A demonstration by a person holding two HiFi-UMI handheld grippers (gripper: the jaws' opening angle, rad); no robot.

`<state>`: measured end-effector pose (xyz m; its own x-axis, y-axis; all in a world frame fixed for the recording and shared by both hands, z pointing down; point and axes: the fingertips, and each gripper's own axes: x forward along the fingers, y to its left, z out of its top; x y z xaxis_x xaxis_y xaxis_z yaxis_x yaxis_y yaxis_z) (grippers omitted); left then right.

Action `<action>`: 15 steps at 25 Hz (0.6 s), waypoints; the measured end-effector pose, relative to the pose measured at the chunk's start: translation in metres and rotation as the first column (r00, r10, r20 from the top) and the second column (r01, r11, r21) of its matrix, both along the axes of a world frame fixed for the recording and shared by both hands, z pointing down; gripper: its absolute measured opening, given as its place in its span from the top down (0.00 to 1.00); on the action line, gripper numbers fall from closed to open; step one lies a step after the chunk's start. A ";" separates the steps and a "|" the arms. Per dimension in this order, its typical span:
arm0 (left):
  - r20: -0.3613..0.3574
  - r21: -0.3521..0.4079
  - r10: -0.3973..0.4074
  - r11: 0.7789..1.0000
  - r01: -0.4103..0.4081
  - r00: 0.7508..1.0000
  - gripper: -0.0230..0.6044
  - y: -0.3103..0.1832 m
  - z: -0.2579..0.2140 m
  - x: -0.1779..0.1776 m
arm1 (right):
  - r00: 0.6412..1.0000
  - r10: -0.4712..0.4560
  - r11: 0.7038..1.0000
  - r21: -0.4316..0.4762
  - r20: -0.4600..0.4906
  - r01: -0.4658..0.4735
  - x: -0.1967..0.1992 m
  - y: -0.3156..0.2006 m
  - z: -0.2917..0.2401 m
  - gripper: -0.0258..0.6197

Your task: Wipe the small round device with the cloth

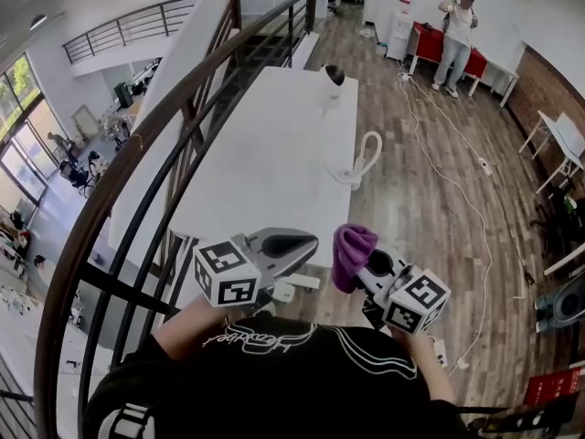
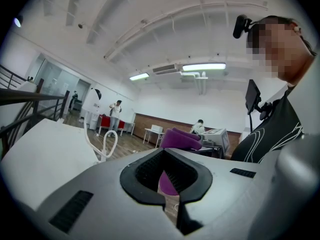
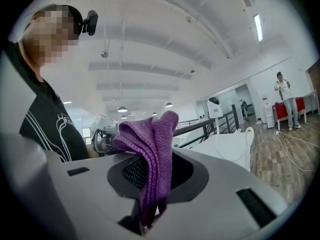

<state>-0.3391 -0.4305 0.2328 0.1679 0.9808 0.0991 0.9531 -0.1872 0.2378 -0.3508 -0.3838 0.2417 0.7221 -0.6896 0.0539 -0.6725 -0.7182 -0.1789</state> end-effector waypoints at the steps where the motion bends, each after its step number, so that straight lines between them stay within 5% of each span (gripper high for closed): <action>1: 0.002 0.001 -0.002 1.000 0.002 1.000 0.95 0.000 0.001 0.000 | 1.000 -0.001 1.000 0.002 0.004 0.001 -0.001 0.000 0.002 0.87; 15: 0.040 0.007 -0.016 1.000 0.016 0.999 0.95 0.000 0.014 -0.001 | 0.999 0.014 1.000 0.022 0.029 -0.015 -0.005 0.005 0.013 0.87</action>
<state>-0.3404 -0.4305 0.2472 0.1792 0.9773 0.1130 0.9398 -0.2040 0.2740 -0.3557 -0.3785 0.2544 0.7306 -0.6801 0.0597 -0.6562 -0.7237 -0.2136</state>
